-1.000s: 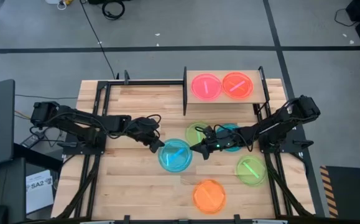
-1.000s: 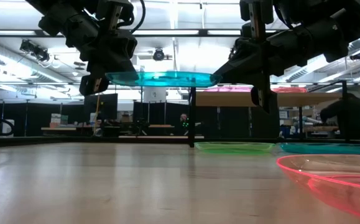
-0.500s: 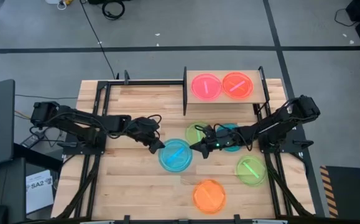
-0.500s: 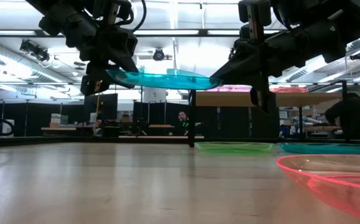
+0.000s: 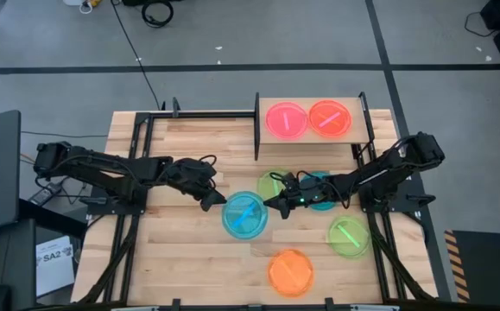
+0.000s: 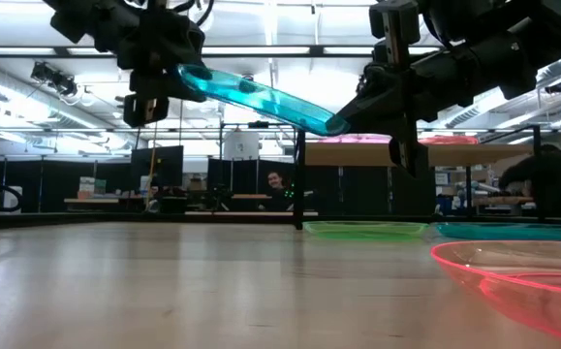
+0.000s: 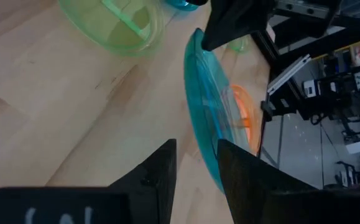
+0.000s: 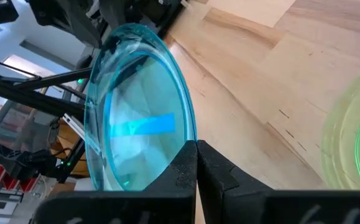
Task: Place and stack plates onto a shelf
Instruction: Stack the bottom blue plate on top of the pink plate on the shelf
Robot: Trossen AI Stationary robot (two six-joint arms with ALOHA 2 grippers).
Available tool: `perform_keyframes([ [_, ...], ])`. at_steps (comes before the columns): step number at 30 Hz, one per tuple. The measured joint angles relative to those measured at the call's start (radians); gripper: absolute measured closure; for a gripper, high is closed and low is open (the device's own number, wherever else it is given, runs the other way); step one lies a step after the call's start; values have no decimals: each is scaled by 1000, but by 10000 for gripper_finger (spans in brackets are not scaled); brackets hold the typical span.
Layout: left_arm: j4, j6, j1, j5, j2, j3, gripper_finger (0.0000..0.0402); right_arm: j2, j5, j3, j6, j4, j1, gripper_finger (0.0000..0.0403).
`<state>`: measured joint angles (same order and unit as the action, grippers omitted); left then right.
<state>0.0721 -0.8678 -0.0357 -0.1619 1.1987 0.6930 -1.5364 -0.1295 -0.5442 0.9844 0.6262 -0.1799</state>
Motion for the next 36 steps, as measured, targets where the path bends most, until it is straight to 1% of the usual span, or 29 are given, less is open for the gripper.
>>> perform_keyframes([
  [4,18,0,0,-1,-15,1,278,0,0,0,0,0,0,394],
  [8,70,0,0,-1,-31,0,278,0,1,0,0,3,0,394],
  [16,225,0,0,-1,-71,-1,278,3,1,0,0,8,1,394],
  [19,293,13,-2,5,-69,-1,278,27,1,0,-1,5,5,394],
  [21,307,23,-9,16,-69,-1,278,57,2,2,-18,0,12,394],
  [26,327,27,-36,108,-65,-1,278,159,8,2,-69,-22,42,394],
  [36,322,26,-87,142,-65,-1,278,442,18,2,-150,-249,152,394],
])
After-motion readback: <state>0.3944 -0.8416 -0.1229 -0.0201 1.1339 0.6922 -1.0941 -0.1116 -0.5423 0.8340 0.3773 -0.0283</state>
